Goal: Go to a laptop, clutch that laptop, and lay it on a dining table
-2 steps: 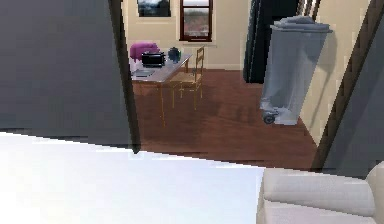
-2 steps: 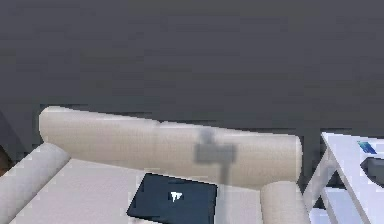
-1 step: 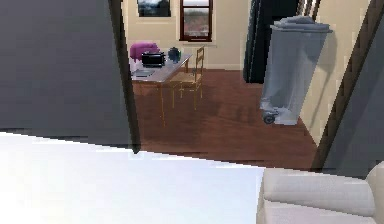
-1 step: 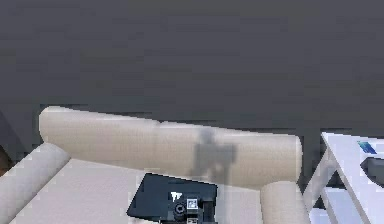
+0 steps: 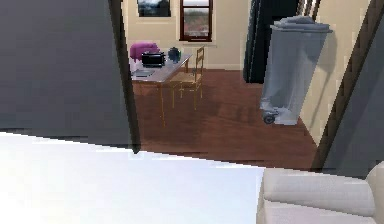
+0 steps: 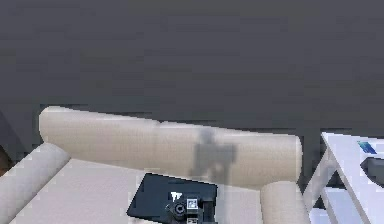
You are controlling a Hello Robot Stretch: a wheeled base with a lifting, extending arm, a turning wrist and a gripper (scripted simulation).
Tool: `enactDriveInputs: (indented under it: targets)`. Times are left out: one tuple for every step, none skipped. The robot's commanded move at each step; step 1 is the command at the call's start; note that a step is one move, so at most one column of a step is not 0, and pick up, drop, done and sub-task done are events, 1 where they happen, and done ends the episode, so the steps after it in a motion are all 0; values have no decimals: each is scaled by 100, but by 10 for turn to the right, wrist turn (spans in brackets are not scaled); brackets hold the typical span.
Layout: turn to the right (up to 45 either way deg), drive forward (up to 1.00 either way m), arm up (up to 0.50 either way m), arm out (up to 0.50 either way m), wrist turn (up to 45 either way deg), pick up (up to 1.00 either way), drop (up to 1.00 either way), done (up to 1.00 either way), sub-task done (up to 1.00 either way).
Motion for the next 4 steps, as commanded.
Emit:
enactDriveInputs:
  targets:
    - [0,0,0,0,450,0,0,0,0]
    - [0,0,0,0,450,0,0,0,0]
    - [0,0,0,0,450,0,0,0,0]
    - [0,0,0,0,240,0,0,0,0]
